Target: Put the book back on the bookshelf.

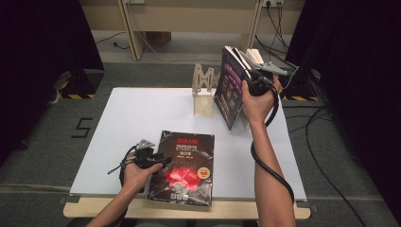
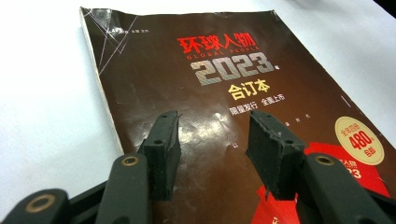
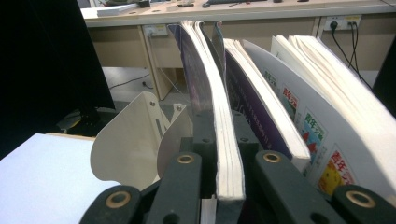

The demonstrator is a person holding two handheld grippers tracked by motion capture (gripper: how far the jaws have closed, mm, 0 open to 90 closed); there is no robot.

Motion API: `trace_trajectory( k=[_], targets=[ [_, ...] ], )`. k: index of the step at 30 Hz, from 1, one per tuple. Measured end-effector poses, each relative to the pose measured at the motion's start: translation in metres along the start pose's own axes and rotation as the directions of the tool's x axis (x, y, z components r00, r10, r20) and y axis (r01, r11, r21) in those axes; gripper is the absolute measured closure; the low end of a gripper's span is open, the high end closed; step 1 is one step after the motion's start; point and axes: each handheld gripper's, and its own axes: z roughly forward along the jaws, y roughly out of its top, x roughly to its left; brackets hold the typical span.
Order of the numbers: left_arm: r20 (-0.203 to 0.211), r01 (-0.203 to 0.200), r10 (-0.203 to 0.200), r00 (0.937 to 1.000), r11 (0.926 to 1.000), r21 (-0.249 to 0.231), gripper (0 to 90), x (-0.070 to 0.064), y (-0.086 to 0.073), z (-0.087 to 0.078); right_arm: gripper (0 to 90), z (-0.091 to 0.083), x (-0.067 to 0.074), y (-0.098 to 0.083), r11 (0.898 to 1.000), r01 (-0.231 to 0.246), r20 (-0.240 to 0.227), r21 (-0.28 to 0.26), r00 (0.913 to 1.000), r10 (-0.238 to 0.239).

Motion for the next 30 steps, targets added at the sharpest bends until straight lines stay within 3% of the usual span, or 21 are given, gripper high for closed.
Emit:
trace_trajectory(
  k=[13,25,30],
  targets=[
    [0.001,-0.007,0.007,1.0000,1.0000,-0.003,52.9,0.001,0.000,-0.001,84.5,0.013,-0.001,-0.005,1.000,-0.021,0.022,0.006,0.9996,0.021],
    [0.002,-0.014,0.014,0.9999,0.9999,-0.003,53.0,0.001,0.000,-0.001,83.6,0.020,-0.001,-0.010,0.999,0.010,0.039,0.038,0.9992,-0.011],
    [0.007,-0.014,0.014,0.9999,0.9999,-0.005,52.9,0.000,0.000,-0.001,78.5,0.017,0.001,-0.009,0.998,0.037,0.053,0.058,0.9978,-0.040]
  ],
)
